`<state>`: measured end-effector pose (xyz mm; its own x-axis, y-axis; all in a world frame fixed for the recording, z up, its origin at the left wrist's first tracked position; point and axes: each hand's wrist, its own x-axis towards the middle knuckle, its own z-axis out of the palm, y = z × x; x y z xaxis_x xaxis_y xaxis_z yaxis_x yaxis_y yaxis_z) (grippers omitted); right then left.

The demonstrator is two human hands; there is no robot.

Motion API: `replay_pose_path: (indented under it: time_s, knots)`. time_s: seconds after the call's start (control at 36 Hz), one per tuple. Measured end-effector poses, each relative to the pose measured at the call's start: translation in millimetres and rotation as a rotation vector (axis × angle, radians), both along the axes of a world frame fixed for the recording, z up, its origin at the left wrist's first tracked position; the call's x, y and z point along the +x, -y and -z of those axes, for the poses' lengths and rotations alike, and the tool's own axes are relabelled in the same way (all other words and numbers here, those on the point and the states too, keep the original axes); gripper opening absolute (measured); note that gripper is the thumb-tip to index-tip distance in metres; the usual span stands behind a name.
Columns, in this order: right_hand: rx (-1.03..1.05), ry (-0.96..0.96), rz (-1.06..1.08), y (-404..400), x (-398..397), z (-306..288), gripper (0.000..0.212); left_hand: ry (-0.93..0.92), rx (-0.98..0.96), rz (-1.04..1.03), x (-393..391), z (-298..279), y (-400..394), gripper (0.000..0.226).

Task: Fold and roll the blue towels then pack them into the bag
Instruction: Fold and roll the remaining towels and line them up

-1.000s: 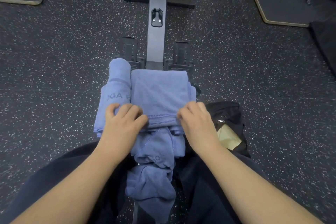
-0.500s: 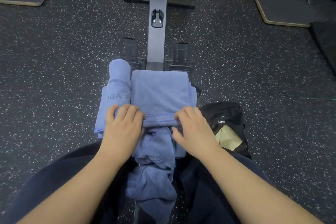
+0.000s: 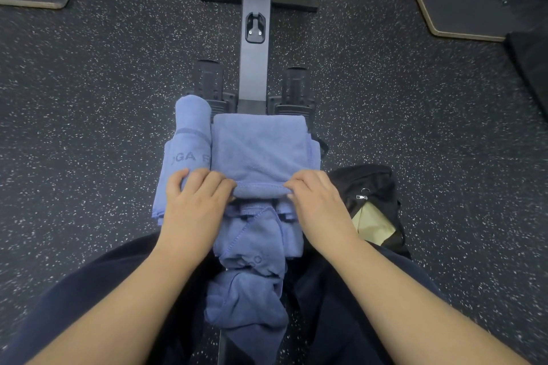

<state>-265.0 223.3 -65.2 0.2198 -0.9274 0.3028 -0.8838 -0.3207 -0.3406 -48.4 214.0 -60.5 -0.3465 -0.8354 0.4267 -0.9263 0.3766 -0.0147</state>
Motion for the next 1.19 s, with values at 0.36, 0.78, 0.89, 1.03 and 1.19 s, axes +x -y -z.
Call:
replay_pose_path:
  time_s: [0.36,0.78,0.89,1.03,1.19]
  knots:
    - [-0.025,0.026,-0.001,2.5,3.4,-11.7,0.031,-0.026,0.024,-0.032,-2.4,-6.7,-1.3,0.019]
    - [-0.013,-0.035,0.018,2.8,6.8,0.4,0.032,-0.009,0.011,-0.107,-8.8,-7.2,0.9,0.017]
    - [-0.008,-0.111,0.046,7.6,5.8,1.3,0.042,-0.024,-0.012,-0.109,-8.3,-5.0,2.8,0.008]
    - [0.006,-0.083,0.034,13.1,2.4,-0.4,0.043,-0.004,0.007,-0.078,-7.7,-5.1,6.4,0.014]
    - [0.092,-0.079,0.047,18.5,4.5,0.6,0.044,0.028,0.008,-0.058,-8.6,-10.7,8.1,0.025]
